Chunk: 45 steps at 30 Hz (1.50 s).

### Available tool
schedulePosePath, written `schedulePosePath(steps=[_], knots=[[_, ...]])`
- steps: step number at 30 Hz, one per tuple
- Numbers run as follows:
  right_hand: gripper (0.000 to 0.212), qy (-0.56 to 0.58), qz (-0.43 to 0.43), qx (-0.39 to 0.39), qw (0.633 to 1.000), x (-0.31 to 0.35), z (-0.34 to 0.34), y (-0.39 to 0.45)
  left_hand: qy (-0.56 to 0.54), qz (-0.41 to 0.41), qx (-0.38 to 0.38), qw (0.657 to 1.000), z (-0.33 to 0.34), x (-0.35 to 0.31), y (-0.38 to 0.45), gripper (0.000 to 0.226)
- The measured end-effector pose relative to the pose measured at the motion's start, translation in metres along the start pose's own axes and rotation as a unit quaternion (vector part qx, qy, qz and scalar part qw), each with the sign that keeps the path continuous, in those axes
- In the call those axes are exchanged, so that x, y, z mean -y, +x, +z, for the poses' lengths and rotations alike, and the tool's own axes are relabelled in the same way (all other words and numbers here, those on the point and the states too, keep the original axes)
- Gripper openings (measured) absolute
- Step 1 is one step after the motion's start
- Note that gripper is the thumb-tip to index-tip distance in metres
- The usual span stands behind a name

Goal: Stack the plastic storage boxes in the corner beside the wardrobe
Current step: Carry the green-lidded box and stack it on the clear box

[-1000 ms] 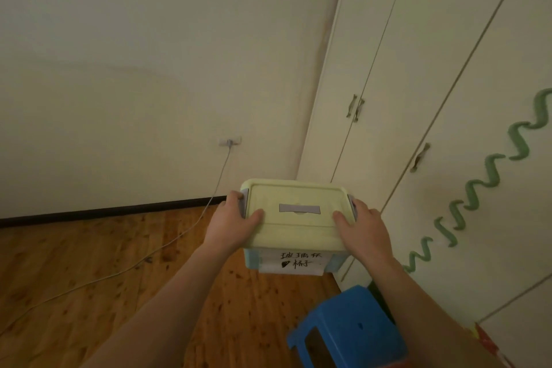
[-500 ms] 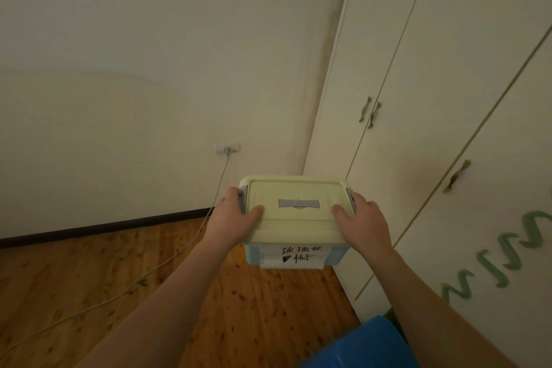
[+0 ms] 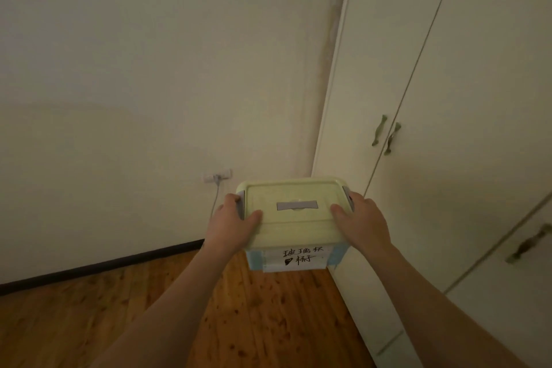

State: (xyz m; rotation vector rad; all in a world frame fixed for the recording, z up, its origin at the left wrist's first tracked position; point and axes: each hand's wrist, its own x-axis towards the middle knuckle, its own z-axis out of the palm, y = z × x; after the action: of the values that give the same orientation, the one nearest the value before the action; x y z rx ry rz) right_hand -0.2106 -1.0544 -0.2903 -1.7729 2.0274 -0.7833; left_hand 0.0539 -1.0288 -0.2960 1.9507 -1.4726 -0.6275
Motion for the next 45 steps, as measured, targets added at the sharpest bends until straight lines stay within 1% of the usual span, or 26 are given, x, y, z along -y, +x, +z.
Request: schedulePosePath(steps=[6,11,16,17,19,24,28,33,36,42,45], knots=[[0.056,-0.013,-0.007,0.021,1.000,0.003,0.021,0.070,0.004,-0.014,0.011,1.000,0.016,-0.004,0.068,0.064],[0.057,-0.012,-0.002,0.041,0.999,0.006,0.045,0.123,0.007,-0.016,0.021,1.000,0.030,0.001,0.126,0.066],[0.058,-0.034,0.007,0.041,0.999,0.014,0.071,0.182,-0.005,-0.018,0.031,0.999,0.047,0.006,0.197,0.065],[0.059,-0.037,0.012,0.037,0.999,0.016,0.081,0.203,-0.007,-0.015,0.033,0.999,0.054,0.008,0.223,0.065],[0.059,-0.038,0.021,0.038,0.998,0.020,0.090,0.225,-0.008,-0.012,0.032,0.999,0.060,0.007,0.248,0.066],[0.060,-0.045,0.044,0.064,0.996,0.035,0.123,0.293,-0.006,-0.021,0.054,0.998,0.072,0.015,0.326,0.067],[0.060,-0.048,0.052,0.062,0.996,0.041,0.138,0.329,-0.001,-0.019,0.064,0.998,0.079,0.015,0.369,0.066],[0.060,-0.060,0.072,0.066,0.993,0.036,0.157,0.365,0.001,-0.023,0.086,0.996,0.096,0.018,0.402,0.066],[0.060,-0.062,0.069,0.065,0.994,0.033,0.166,0.383,0.001,-0.026,0.085,0.996,0.105,0.020,0.417,0.066],[0.061,-0.047,0.078,0.082,0.993,0.007,0.193,0.415,0.007,-0.032,0.109,0.993,0.129,0.025,0.442,0.072],[0.061,-0.042,0.071,0.091,0.992,-0.008,0.204,0.433,0.022,-0.040,0.107,0.993,0.144,0.024,0.453,0.073]])
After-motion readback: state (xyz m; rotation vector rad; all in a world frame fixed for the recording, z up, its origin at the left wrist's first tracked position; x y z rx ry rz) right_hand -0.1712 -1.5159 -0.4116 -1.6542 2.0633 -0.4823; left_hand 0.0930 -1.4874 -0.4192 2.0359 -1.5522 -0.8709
